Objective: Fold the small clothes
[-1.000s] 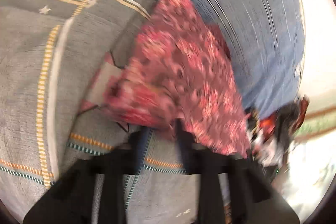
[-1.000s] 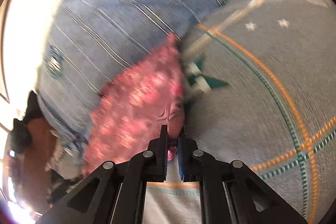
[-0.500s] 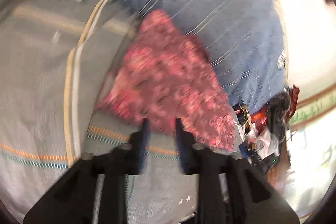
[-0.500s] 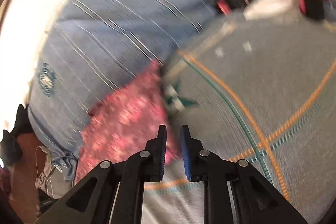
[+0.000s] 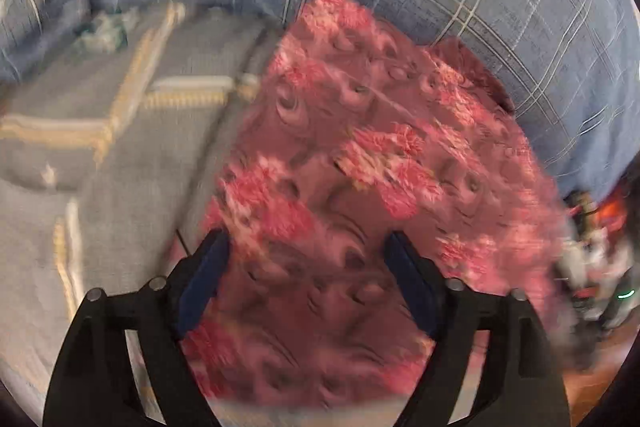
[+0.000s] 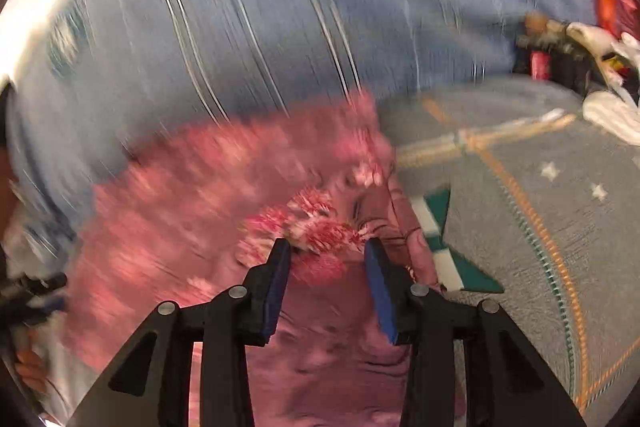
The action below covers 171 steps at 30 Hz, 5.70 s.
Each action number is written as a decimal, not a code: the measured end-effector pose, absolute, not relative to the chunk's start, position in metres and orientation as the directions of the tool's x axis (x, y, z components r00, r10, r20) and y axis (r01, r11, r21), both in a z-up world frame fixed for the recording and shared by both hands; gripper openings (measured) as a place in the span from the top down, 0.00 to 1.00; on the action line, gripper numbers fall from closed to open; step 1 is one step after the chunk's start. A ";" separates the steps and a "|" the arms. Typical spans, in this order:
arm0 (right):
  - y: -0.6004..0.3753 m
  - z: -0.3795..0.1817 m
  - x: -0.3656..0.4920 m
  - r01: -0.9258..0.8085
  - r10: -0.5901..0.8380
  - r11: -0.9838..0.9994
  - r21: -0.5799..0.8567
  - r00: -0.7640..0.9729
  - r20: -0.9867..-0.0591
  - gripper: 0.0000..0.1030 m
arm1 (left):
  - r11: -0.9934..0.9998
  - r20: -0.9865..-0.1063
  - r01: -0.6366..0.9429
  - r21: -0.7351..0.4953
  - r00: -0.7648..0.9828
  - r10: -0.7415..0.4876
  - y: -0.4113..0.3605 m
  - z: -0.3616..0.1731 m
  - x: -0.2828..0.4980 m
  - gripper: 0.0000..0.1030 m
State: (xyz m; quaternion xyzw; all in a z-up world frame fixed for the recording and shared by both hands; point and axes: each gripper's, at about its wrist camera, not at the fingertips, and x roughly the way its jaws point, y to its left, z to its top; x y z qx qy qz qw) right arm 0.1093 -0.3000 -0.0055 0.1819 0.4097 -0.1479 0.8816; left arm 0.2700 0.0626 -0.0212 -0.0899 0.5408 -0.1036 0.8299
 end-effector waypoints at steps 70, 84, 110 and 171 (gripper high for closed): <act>0.032 0.017 0.126 -0.204 0.035 0.931 -0.302 0.875 -0.483 0.95 | 0.795 -0.791 0.131 -0.592 0.097 -0.604 0.070 -0.019 0.358 0.83; -0.057 0.065 0.084 -0.113 0.099 0.994 -0.009 0.898 -0.429 0.95 | 0.761 -0.741 0.290 -0.581 0.198 -0.641 -0.015 0.066 0.320 0.87; -0.330 -0.024 0.011 0.360 0.190 0.581 0.731 0.813 -0.551 0.94 | 0.799 -0.888 0.456 -0.393 0.038 -0.458 -0.274 0.019 0.246 0.52; -0.379 -0.009 0.059 0.282 0.251 0.691 0.666 0.770 -0.587 0.64 | 0.902 -0.850 0.431 0.020 0.482 -0.211 -0.174 0.007 0.197 0.35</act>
